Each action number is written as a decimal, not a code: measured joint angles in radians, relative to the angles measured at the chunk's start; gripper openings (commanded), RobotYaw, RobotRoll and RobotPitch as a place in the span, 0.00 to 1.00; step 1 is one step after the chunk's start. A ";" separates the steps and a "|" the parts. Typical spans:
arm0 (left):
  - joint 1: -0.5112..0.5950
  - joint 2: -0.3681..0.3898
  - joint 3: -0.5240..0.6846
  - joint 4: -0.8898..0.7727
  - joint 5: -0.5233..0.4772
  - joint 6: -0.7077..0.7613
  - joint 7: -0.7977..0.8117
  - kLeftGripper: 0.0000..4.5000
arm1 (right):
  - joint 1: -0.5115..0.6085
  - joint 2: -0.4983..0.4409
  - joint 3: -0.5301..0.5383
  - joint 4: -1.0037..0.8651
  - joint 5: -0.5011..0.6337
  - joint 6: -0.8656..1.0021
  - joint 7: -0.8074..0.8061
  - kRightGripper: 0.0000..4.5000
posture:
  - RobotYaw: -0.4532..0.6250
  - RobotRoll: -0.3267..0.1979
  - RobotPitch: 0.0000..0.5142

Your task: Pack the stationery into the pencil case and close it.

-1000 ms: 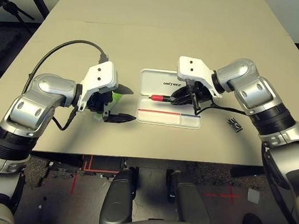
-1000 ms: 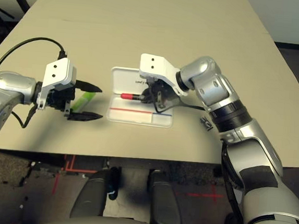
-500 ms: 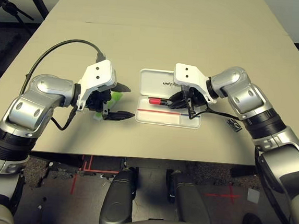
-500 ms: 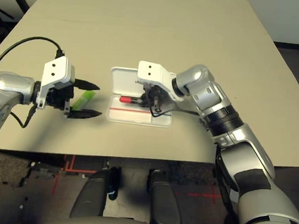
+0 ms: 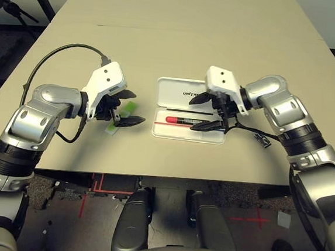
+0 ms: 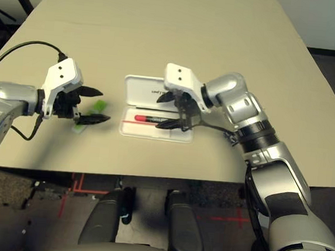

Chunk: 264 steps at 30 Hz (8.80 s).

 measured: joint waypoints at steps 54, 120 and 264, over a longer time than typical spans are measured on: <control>0.037 0.252 -0.203 -0.130 0.078 -0.101 -0.125 0.24 | 0.219 -0.414 -0.158 0.035 0.509 -0.026 0.106 1.00 | 0.43 0.62 0.36; -0.263 -0.216 -0.426 0.035 0.296 -0.208 -0.363 0.99 | 0.351 -0.336 -0.352 -0.138 0.347 0.128 -0.081 1.00 | 0.34 0.62 0.37; -0.178 0.021 -0.080 0.091 0.013 -0.189 -0.287 1.00 | 0.104 -0.236 0.024 -0.299 0.040 0.270 0.015 0.99 | 0.38 0.62 0.37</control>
